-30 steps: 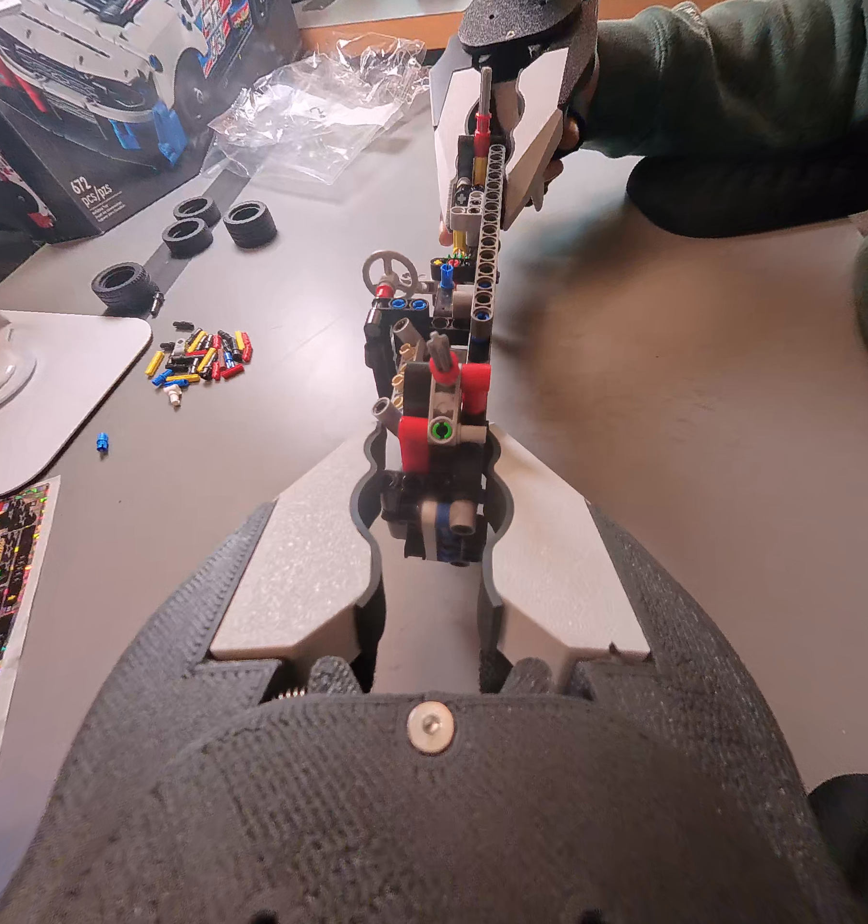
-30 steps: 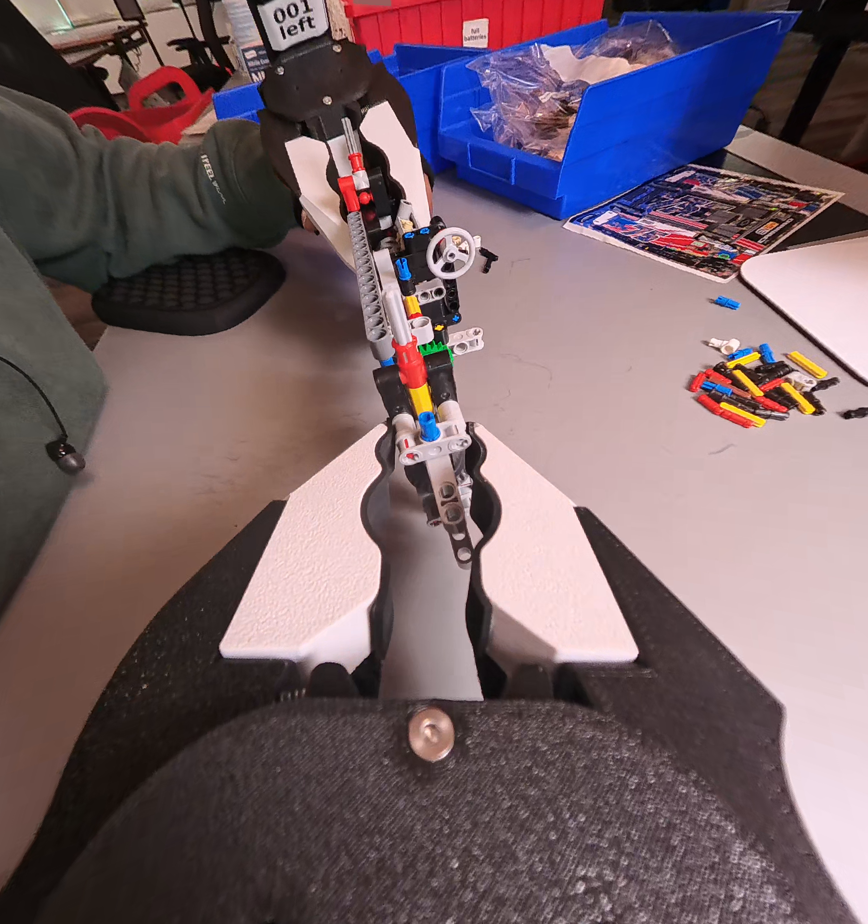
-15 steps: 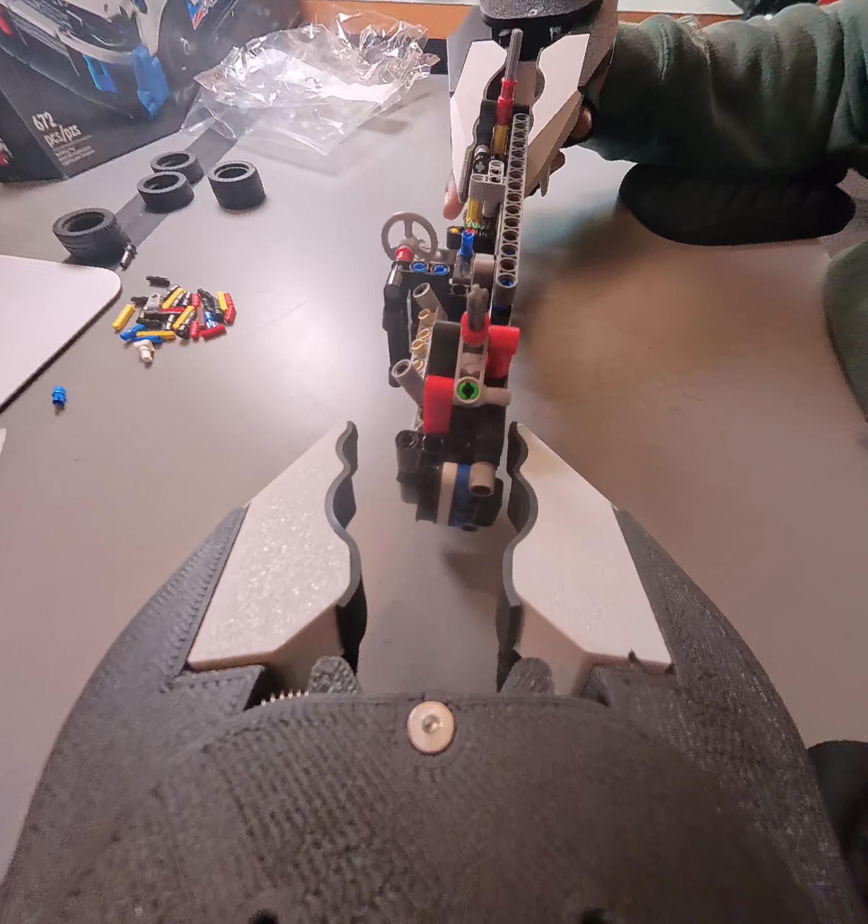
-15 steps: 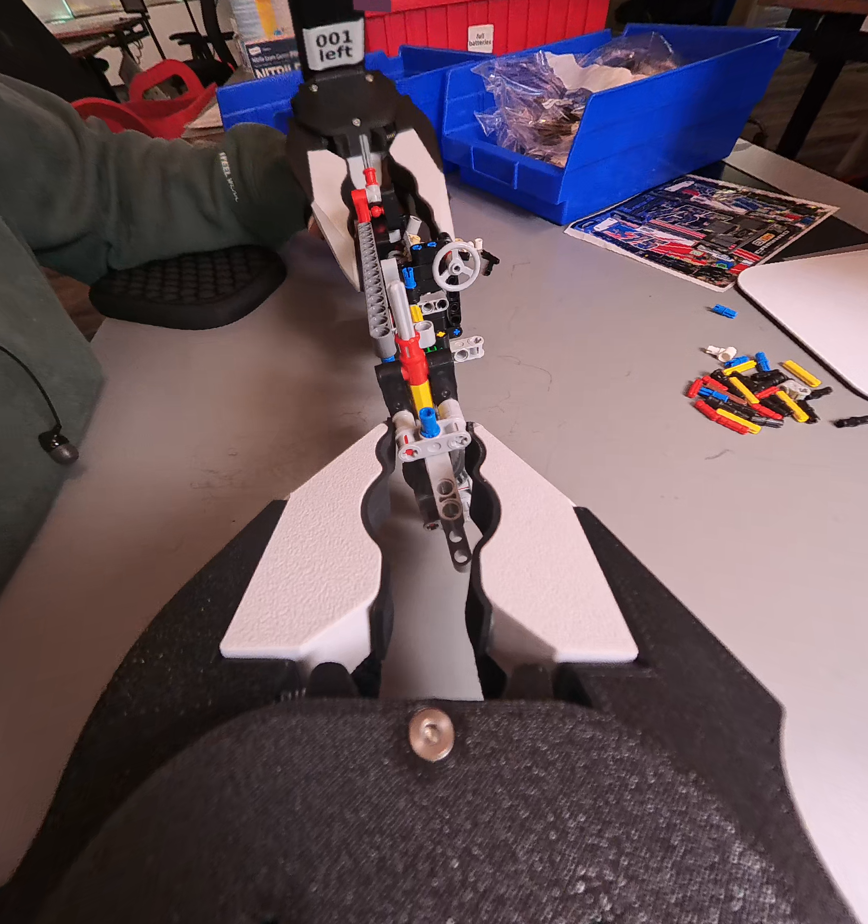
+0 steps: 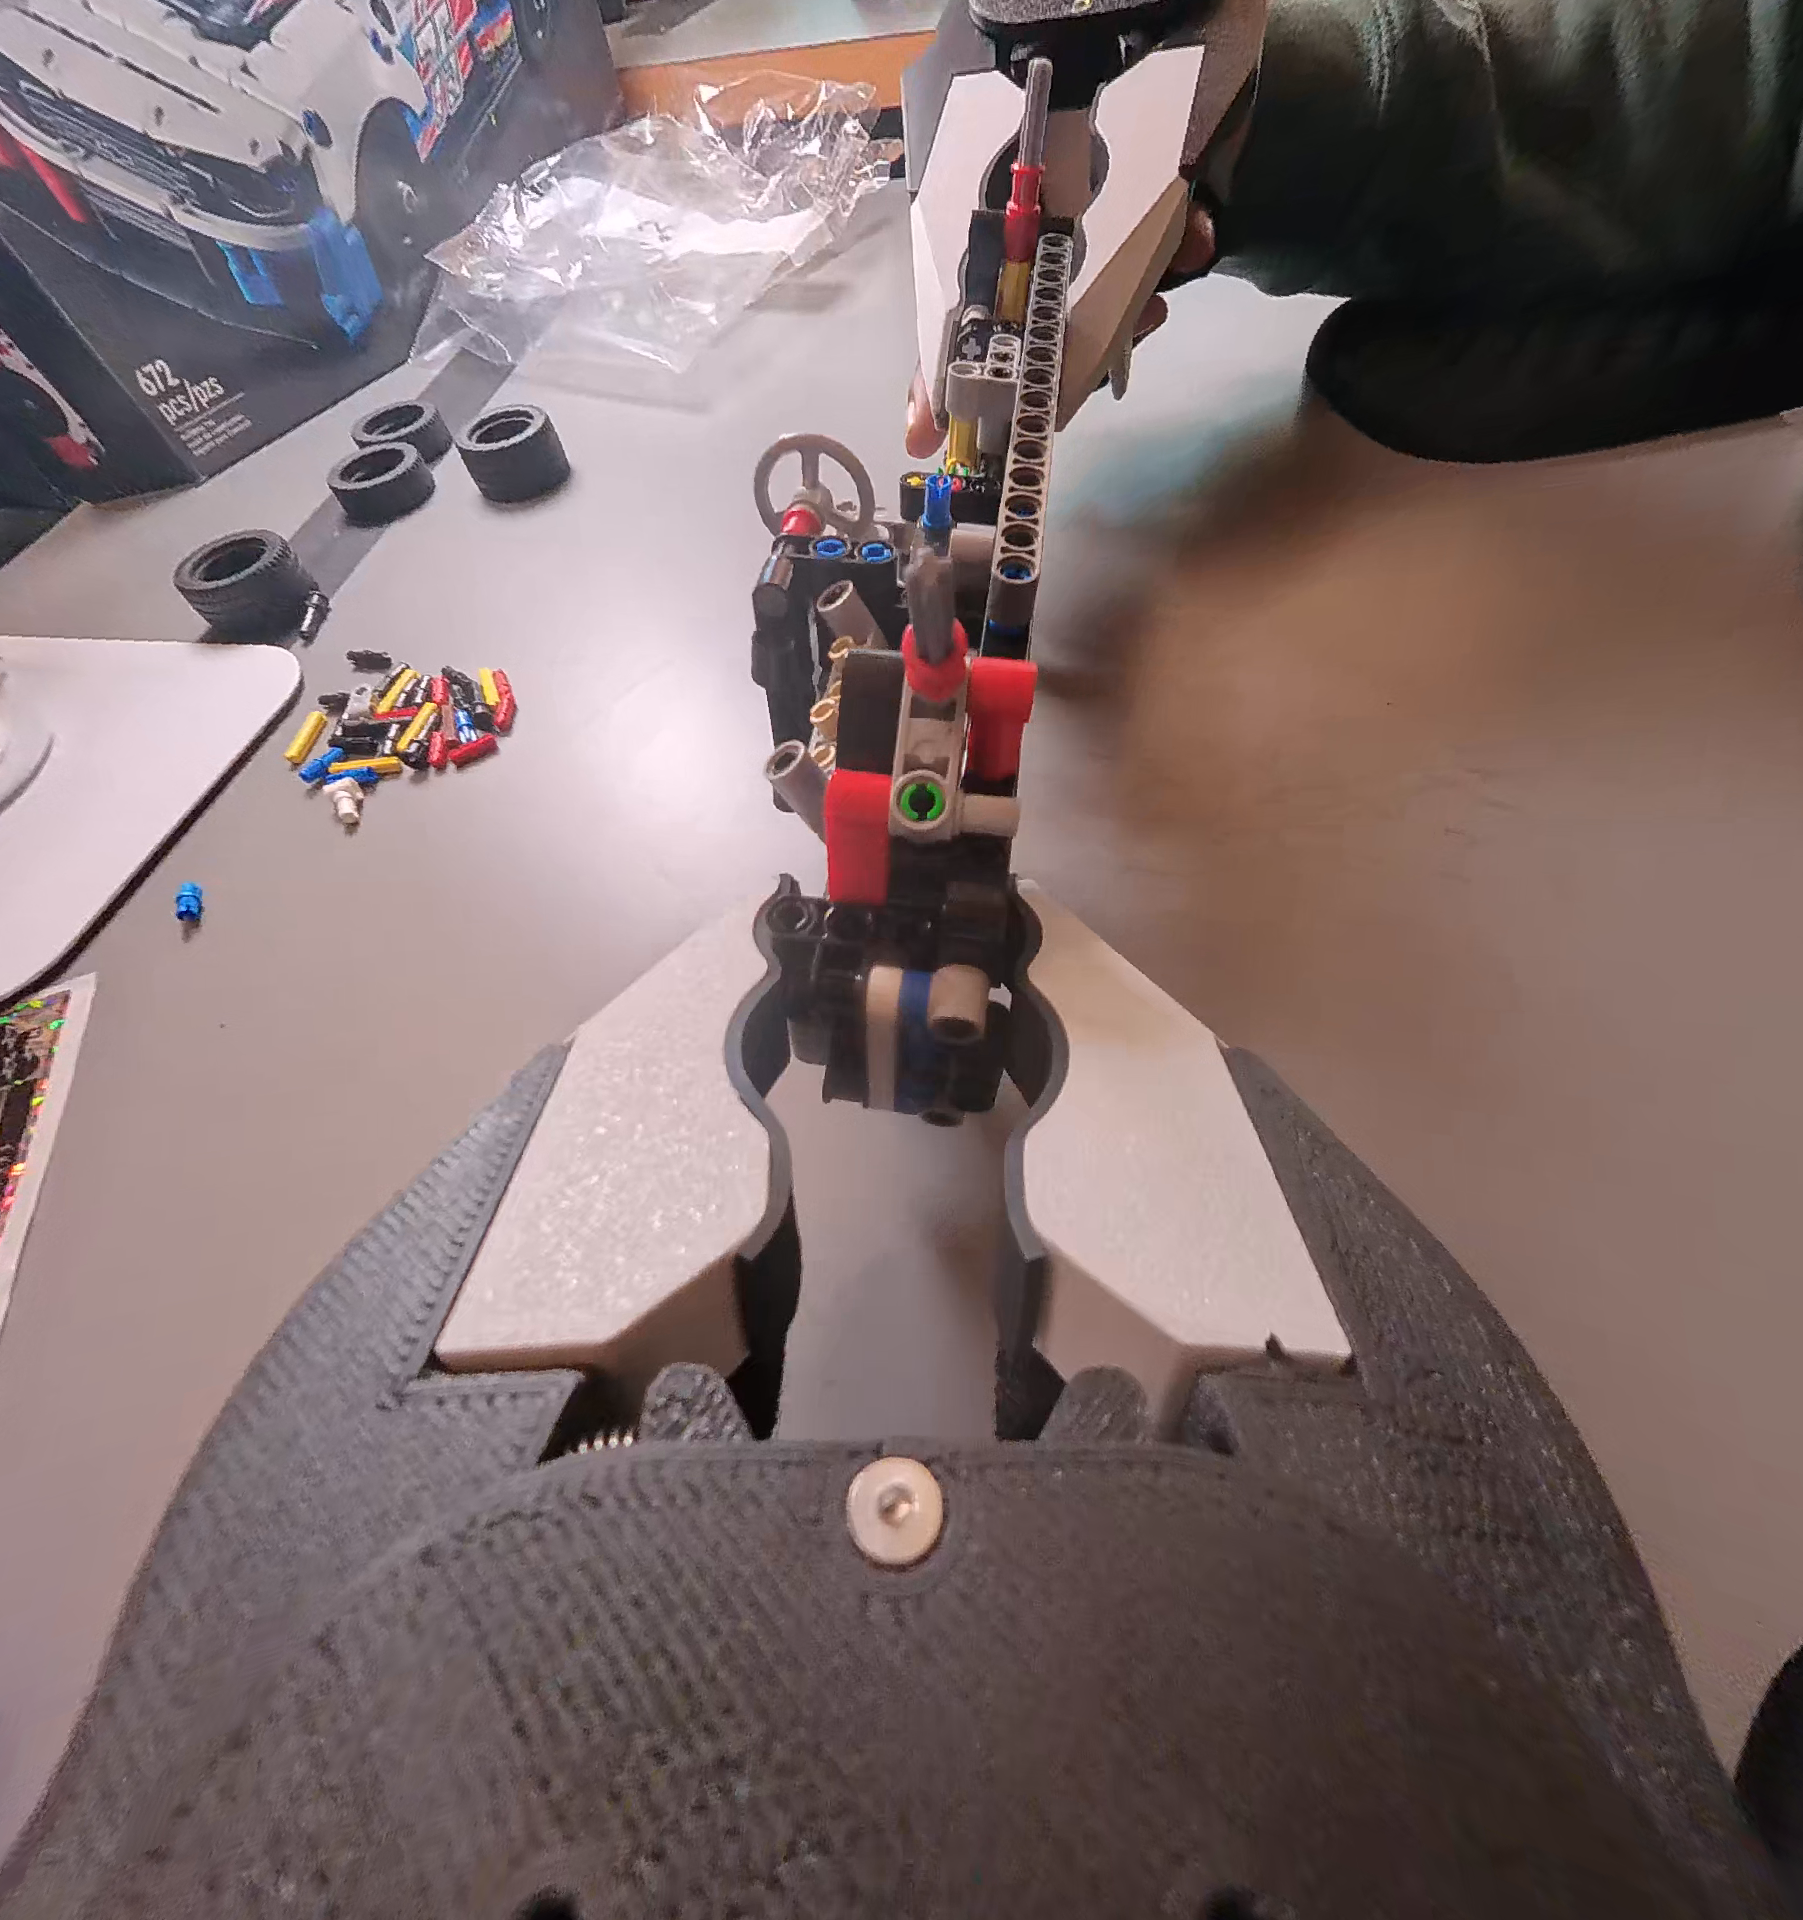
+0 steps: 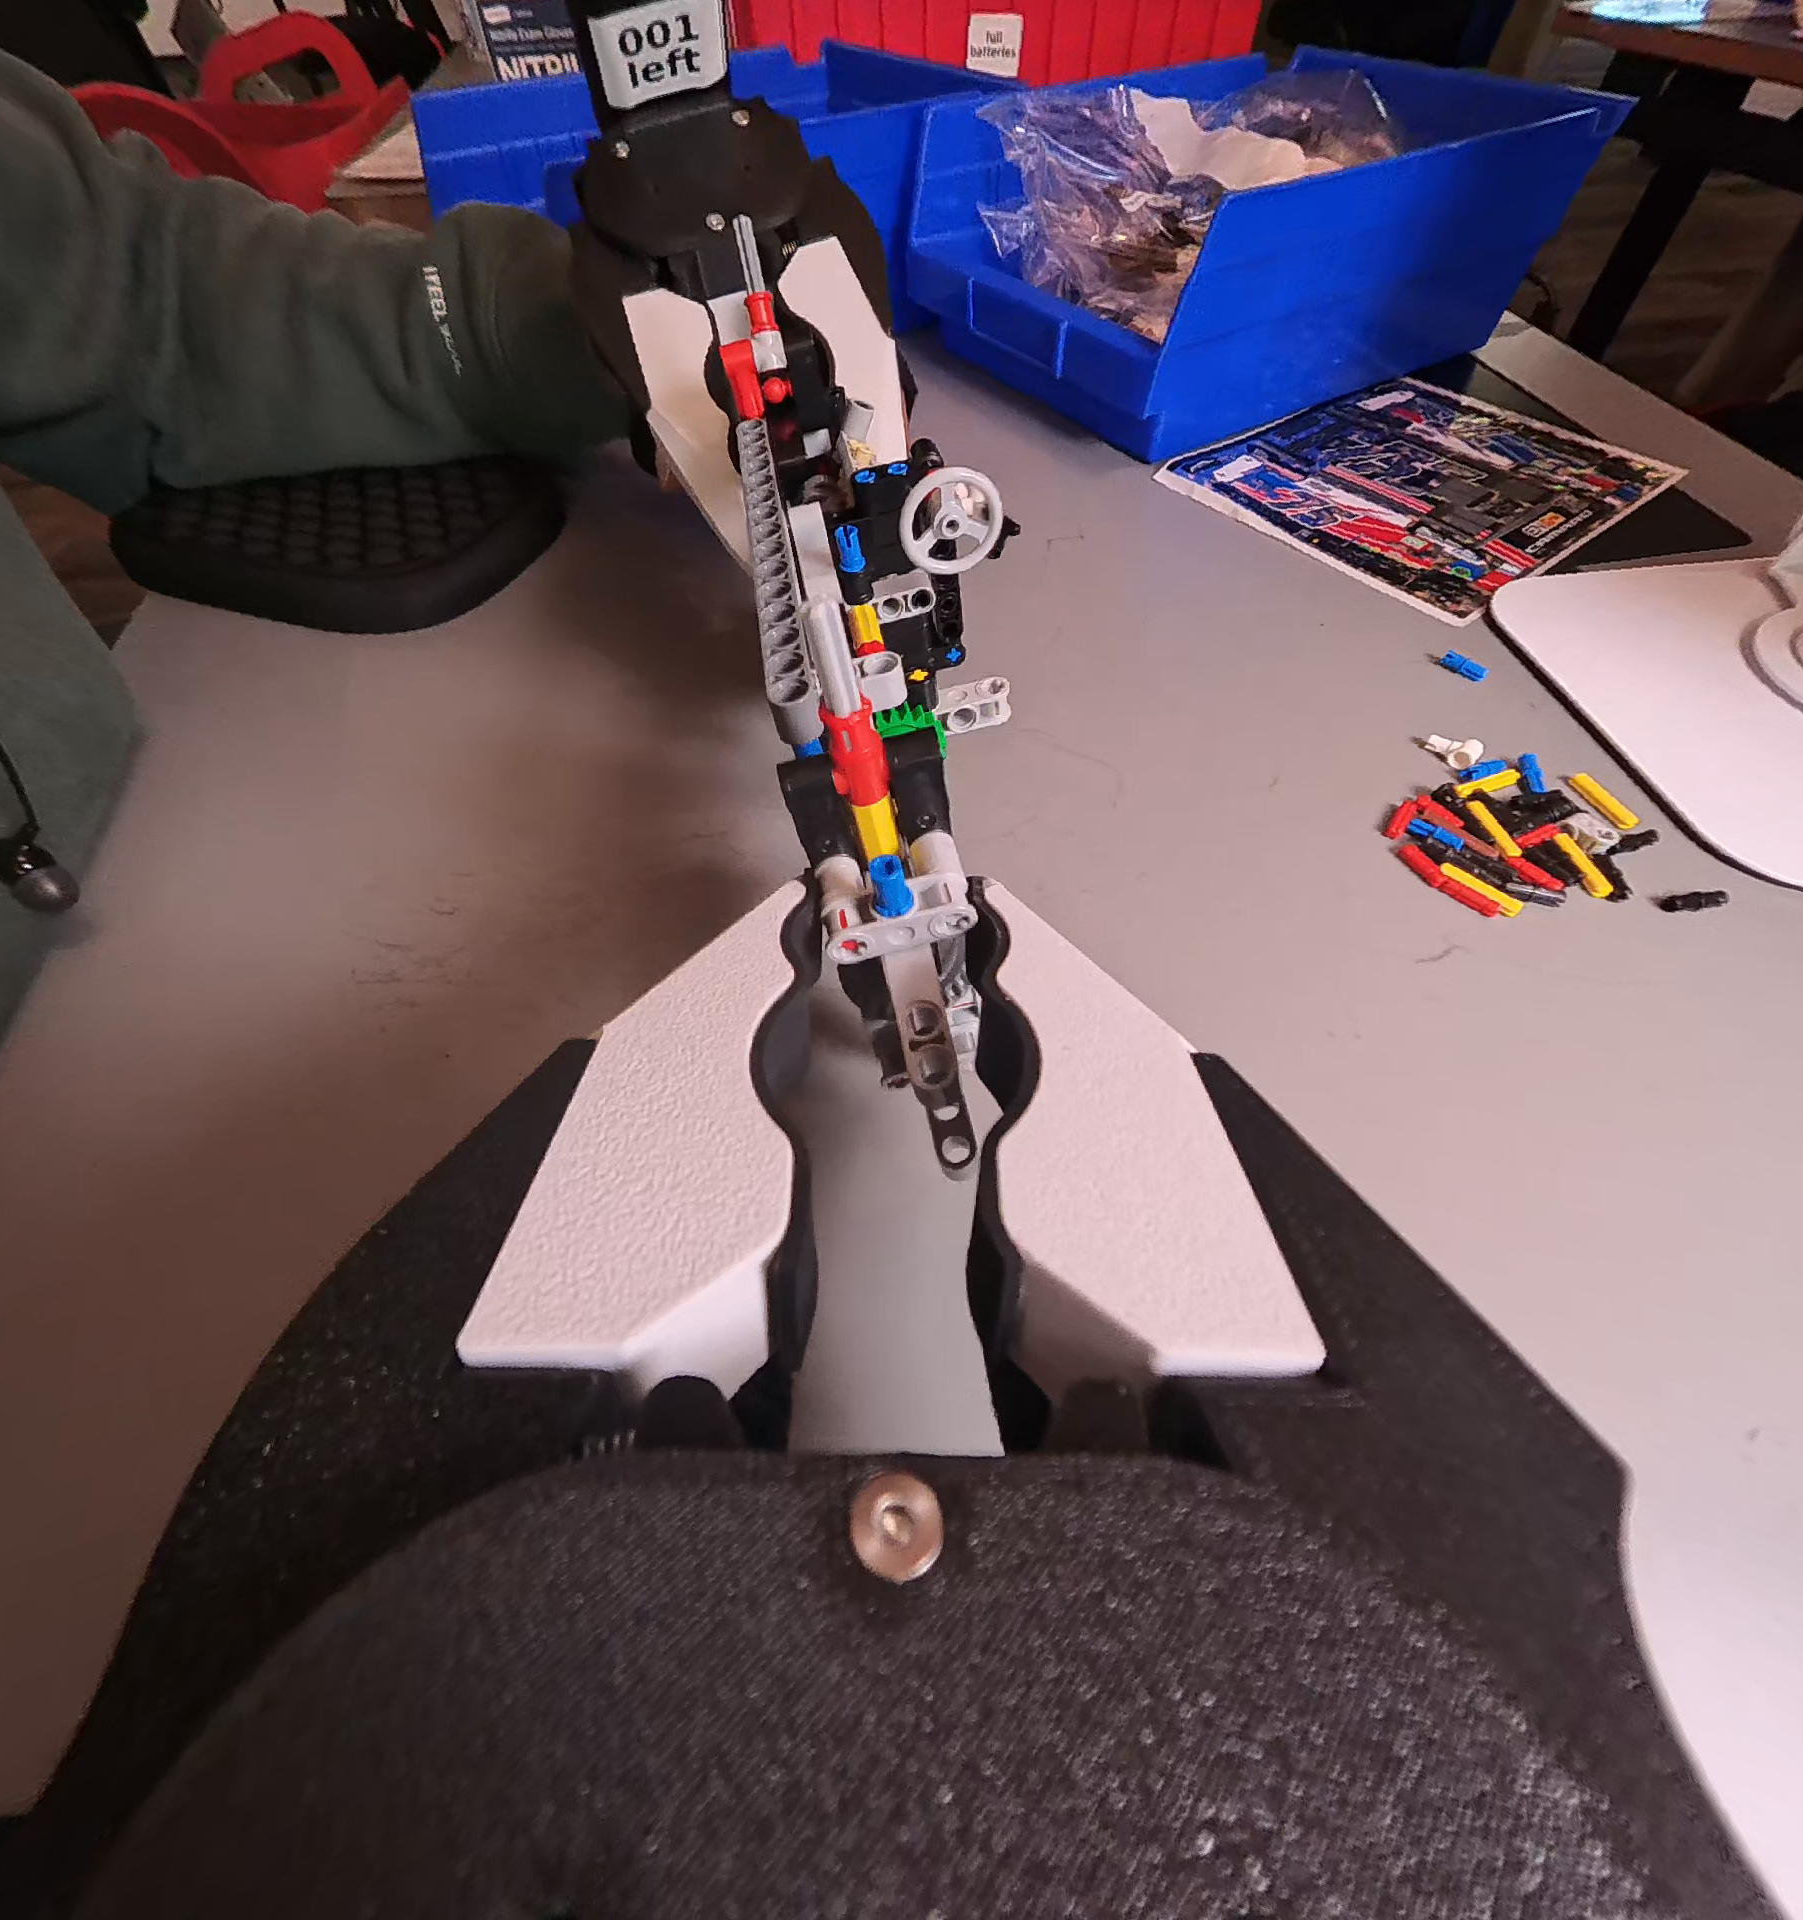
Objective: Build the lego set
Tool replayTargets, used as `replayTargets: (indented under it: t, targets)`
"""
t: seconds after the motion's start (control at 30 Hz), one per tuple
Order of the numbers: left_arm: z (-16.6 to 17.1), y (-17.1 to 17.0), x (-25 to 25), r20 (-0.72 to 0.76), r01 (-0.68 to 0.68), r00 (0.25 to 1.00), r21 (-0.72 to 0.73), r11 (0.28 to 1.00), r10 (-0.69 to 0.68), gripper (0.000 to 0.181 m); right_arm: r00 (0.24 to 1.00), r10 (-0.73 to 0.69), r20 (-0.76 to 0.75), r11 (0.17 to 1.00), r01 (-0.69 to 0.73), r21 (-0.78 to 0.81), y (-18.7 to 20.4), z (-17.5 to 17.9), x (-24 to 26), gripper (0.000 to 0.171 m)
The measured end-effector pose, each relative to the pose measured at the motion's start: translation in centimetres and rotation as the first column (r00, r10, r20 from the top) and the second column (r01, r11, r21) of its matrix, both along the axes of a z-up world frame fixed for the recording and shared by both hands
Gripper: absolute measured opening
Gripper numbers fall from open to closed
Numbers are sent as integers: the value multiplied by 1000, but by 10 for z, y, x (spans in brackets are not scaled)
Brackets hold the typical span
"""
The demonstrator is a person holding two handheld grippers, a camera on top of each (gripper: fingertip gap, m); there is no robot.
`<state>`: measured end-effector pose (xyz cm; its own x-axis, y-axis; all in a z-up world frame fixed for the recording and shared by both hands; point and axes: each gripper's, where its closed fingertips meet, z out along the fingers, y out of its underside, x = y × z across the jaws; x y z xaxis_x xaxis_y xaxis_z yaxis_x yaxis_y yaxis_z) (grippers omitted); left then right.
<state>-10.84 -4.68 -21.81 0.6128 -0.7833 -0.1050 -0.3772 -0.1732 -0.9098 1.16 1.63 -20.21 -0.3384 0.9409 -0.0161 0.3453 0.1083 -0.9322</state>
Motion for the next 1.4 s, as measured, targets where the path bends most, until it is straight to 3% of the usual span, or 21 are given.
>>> replayTargets:
  t: [0.67,1.07,1.23,1.4]
  targets:
    - [-6,2,-3,76,-9,997,-90,996,16,37,999,-48,3,999,48,-1,11,1,-7,26]
    - [-6,2,-3,81,-9,997,-82,997,15,37,992,-115,-52,972,124,200,16,17,7,32]
    - [-5,3,-3,99,-7,995,-85,996,16,37,993,-113,-21,973,115,201,15,8,4,39]
    - [-5,2,-3,121,0,993,-92,996,11,37,994,-107,-15,979,108,172,13,2,1,26]
